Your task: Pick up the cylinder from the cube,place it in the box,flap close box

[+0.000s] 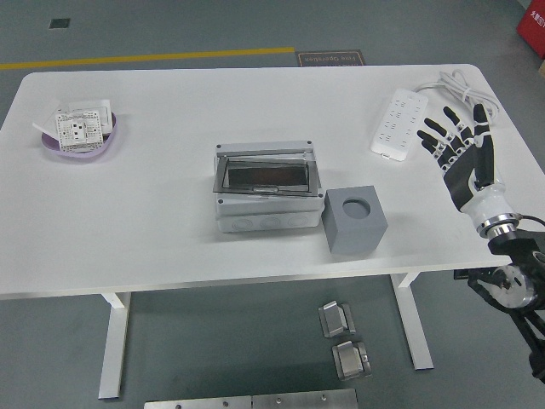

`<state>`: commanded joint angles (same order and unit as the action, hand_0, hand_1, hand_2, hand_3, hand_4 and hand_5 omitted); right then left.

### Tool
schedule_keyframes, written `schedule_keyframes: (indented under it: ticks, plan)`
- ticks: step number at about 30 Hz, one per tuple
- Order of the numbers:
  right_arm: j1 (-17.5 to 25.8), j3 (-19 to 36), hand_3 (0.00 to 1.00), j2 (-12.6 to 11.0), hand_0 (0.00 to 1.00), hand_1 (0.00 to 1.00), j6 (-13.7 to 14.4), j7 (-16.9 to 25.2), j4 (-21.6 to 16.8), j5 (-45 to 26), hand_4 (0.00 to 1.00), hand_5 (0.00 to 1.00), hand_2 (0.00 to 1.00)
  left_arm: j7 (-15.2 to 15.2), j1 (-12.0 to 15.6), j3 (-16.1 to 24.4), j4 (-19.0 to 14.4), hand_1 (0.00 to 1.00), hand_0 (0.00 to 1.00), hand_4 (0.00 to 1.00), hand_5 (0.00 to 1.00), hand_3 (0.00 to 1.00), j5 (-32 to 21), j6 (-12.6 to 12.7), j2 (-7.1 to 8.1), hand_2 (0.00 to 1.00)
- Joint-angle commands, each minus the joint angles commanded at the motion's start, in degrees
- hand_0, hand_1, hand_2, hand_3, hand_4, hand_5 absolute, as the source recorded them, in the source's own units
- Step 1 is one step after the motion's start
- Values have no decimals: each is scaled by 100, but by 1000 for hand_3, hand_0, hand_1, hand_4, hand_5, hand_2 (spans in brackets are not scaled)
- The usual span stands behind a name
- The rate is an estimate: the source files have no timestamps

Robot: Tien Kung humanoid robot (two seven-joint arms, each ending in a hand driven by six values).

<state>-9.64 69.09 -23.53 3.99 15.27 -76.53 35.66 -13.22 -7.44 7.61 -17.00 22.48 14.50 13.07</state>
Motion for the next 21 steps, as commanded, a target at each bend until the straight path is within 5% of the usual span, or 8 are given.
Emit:
schedule_keyframes:
  ticks: [21]
  plan:
    - [-63, -39, 954, 47, 962, 872, -21, 16, 64, -14, 979, 998, 880, 1, 3, -8, 2, 577, 613, 710, 268, 660, -11, 1, 4, 572]
